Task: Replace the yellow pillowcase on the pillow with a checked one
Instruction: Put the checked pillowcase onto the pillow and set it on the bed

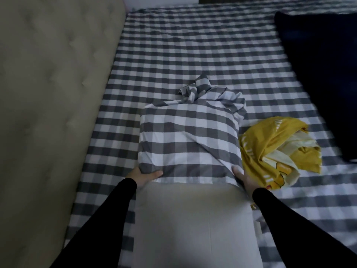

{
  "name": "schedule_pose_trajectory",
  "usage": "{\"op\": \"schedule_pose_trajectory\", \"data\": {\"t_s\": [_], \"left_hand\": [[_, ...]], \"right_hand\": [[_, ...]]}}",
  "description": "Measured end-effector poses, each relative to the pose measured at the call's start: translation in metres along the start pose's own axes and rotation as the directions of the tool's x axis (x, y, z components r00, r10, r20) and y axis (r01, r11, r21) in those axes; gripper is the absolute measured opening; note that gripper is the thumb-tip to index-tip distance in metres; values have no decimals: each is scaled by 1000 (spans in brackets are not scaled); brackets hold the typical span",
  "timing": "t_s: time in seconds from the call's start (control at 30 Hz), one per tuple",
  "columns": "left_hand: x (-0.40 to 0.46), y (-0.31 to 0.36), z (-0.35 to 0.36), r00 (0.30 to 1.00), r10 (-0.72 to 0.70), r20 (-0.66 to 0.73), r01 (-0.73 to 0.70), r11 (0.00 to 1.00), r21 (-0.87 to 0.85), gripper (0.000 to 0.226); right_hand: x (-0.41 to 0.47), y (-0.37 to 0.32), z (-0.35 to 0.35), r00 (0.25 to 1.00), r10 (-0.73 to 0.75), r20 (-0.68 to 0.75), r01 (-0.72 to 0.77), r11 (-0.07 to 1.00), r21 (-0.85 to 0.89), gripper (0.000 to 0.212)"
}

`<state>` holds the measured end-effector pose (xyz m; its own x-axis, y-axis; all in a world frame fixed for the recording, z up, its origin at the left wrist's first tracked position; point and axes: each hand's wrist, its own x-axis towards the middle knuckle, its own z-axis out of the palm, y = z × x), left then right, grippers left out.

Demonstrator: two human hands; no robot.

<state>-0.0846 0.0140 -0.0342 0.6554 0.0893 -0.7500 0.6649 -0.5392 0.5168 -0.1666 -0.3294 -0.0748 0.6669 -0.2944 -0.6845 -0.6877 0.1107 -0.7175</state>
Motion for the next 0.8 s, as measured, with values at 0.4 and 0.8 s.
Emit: {"op": "schedule_pose_trajectory", "data": {"t_s": [0.4, 0.8], "left_hand": [[-17, 23, -11, 990, 27, 137, -40, 995, 90, 94], [54, 57, 9, 952, 92, -293, -121, 989, -82, 136]], "right_hand": [[7, -51, -8, 978, -109, -178, 75, 980, -184, 78], [64, -67, 29, 980, -124, -153, 72, 949, -306, 101]]}}
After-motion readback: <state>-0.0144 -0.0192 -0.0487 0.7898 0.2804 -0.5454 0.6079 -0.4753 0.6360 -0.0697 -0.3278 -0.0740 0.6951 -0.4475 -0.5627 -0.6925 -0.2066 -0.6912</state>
